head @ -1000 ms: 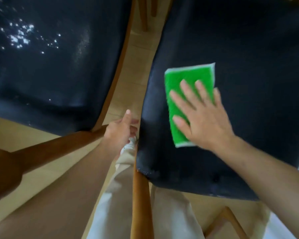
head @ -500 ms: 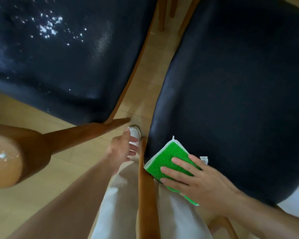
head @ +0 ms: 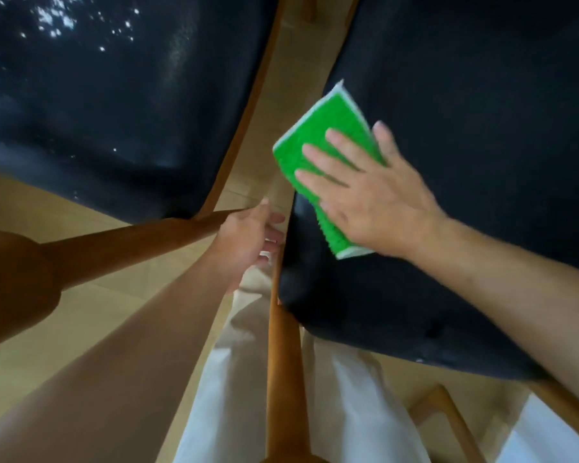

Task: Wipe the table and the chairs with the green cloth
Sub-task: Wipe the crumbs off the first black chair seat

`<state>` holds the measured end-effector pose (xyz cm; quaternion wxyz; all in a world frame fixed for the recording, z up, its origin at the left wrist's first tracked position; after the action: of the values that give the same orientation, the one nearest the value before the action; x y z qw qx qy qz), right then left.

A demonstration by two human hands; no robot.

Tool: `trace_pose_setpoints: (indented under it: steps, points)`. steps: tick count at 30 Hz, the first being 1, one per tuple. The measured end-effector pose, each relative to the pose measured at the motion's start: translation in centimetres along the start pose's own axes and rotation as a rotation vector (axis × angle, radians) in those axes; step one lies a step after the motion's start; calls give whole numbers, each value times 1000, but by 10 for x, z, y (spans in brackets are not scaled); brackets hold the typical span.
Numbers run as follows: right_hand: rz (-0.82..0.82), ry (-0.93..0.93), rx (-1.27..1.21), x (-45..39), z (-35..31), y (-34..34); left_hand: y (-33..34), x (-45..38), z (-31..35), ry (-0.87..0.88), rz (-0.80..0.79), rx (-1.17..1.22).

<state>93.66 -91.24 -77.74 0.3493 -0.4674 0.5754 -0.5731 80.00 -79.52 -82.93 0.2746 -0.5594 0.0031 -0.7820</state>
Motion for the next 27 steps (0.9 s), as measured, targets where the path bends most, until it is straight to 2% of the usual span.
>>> trace_pose_setpoints:
  steps: [3, 6, 8, 11, 13, 16, 19, 22, 25, 27]
  points:
    - [-2, 247, 4, 23, 47, -2, 9, 1, 21, 75, 1, 32]
    - [4, 451, 11, 42, 11, 1, 13, -2, 36, 81, 47, 68]
    - [-5, 341, -24, 52, -46, 6, 13, -4, 40, 103, 108, 47]
    - [-108, -44, -23, 68, -113, 14, 4, -7, 34, 114, 193, -43]
    - [-172, -190, -22, 79, -108, 19, -2, -6, 33, 134, 214, -81]
    - [-200, -334, -15, 113, -62, 21, -13, 1, 43, 267, 325, -136]
    - [-216, -154, 77, 167, 15, 18, -3, 15, 65, 308, 301, 27]
    - [-272, 223, 87, 196, 52, 12, 28, 31, 86, 388, 168, 92]
    - [-218, 446, 81, 183, 22, 12, 57, 42, 97, 455, 99, -37]
    - [-150, 349, -1, 159, -19, 11, 65, 43, 101, 464, 88, -105]
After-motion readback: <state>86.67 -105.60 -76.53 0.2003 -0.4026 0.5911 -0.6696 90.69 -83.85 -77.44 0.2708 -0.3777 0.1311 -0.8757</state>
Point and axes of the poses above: each hand's wrist, its own x-axis away from the middle knuckle, its own y-axis out of the palm, z = x × y, the point moved 5 cm from there along -x, towards the middle knuckle, and after that the axes turned 9 degrees about z, right-handed, at the moved point
